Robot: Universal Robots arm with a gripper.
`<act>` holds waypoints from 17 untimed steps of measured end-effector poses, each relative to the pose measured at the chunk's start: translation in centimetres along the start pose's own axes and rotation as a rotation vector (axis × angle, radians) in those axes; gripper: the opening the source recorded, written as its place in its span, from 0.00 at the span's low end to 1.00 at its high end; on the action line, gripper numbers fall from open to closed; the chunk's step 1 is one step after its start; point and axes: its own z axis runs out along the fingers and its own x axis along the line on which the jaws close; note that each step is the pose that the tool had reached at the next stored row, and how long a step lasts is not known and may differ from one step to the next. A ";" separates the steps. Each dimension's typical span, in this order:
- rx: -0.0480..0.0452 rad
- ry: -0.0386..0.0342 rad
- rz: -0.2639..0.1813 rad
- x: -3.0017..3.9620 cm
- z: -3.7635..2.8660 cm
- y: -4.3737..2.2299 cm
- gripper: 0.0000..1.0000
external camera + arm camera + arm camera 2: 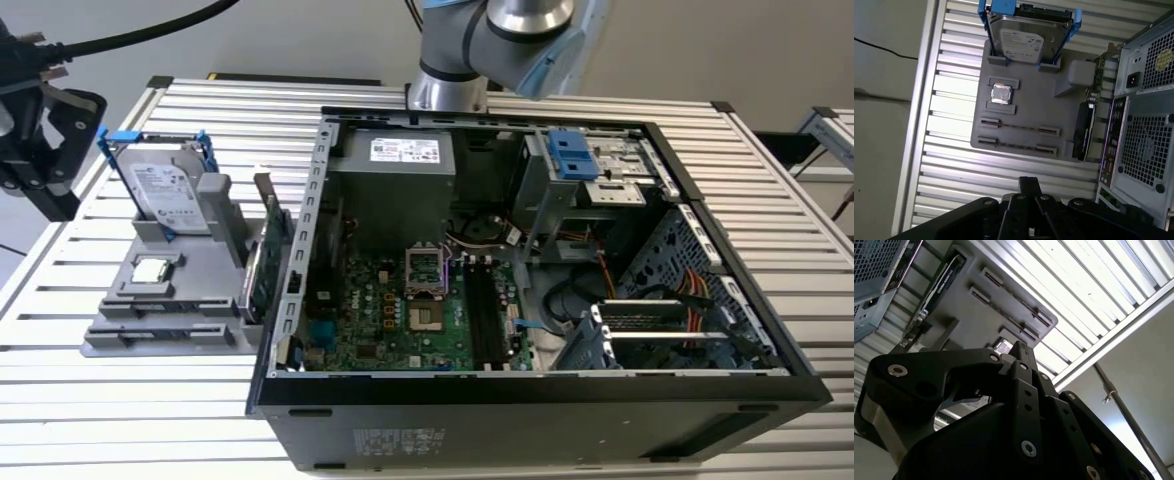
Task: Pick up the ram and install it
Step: 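Pick up the ram and move it above insertion slot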
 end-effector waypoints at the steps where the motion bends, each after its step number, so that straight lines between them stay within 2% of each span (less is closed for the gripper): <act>1: -0.0001 0.0003 -0.006 0.00 0.00 0.00 0.00; 17: -0.0011 0.0054 -0.115 0.00 0.01 0.00 0.00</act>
